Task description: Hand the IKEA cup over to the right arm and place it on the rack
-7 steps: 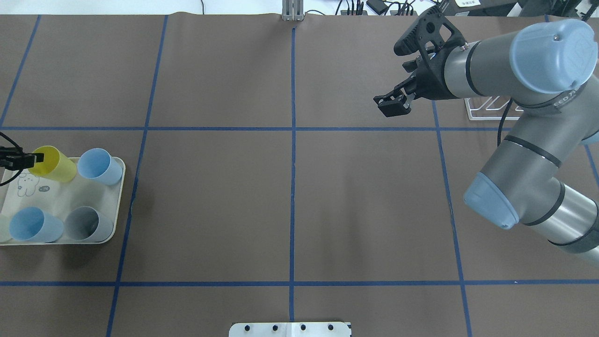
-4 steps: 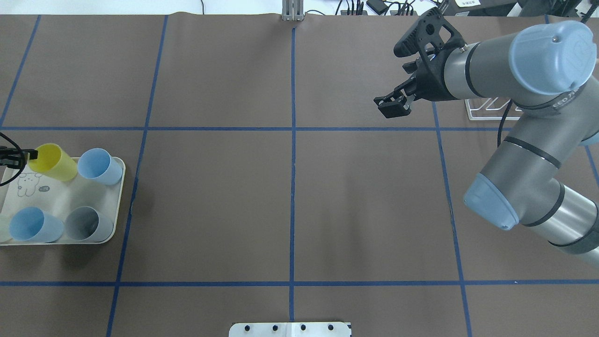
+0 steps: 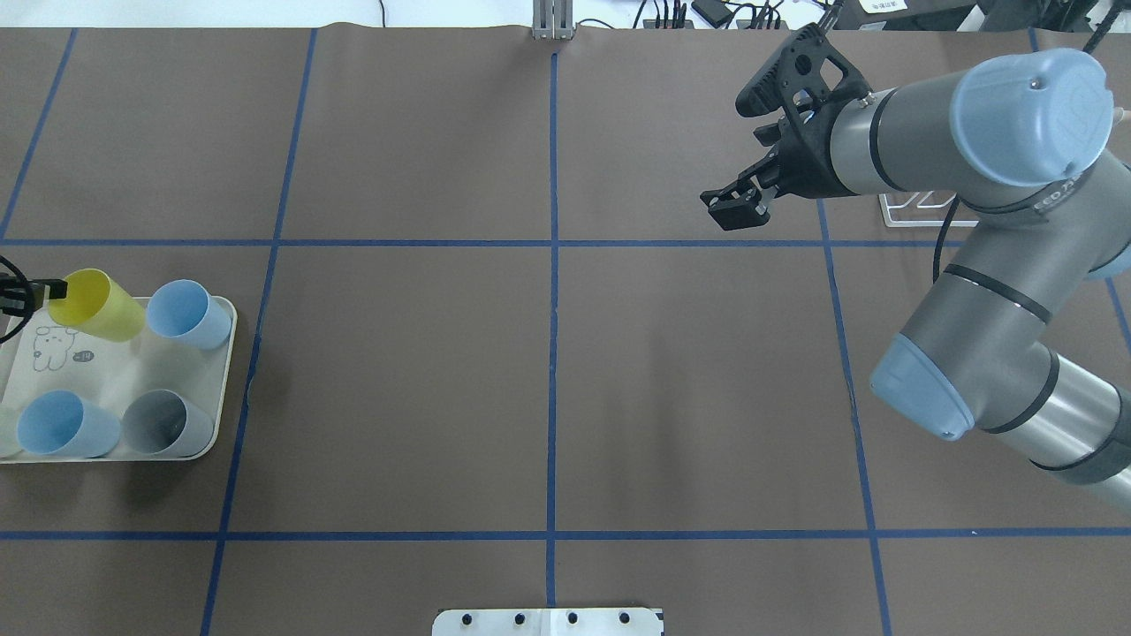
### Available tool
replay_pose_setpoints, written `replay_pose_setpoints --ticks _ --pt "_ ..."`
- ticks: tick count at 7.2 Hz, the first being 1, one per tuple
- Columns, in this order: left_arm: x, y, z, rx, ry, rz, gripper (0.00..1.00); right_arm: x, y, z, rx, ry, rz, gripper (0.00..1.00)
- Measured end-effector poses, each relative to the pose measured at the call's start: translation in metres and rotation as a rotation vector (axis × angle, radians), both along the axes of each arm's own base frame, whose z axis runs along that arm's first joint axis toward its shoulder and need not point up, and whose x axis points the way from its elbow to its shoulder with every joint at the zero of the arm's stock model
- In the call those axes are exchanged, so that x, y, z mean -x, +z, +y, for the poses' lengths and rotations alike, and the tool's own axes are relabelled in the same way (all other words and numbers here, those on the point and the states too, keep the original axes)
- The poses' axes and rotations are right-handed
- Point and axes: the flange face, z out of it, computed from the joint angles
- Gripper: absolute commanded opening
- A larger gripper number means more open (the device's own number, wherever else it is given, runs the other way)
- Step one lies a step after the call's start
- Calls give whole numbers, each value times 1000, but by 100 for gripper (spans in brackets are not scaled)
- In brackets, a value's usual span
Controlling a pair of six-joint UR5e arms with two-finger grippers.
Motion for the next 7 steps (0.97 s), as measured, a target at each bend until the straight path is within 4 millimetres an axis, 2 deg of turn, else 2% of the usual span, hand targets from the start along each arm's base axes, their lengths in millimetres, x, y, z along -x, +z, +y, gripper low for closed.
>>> replay_pose_setpoints --ticks 1,2,3,4,5,6,7 --pt "27 -15 -6 -3 -30 24 0 8 -1 4 -17 -13 -17 99" --pt "50 -40 -12 4 -32 60 0 20 0 9 -50 -32 -51 99" --pt "64 -83 -14 12 -14 96 0 36 3 16 -94 -58 -99 99" --pt "68 -133 -14 31 -6 130 0 52 6 25 -141 -86 -153 99" --pt "66 -190 -17 74 -10 197 0 69 9 36 -190 -114 -214 99" --pt "51 -244 -19 129 -5 292 0 85 12 50 -240 -132 -276 99" --pt "22 -291 -20 181 24 384 0 104 13 70 -290 -124 -342 99"
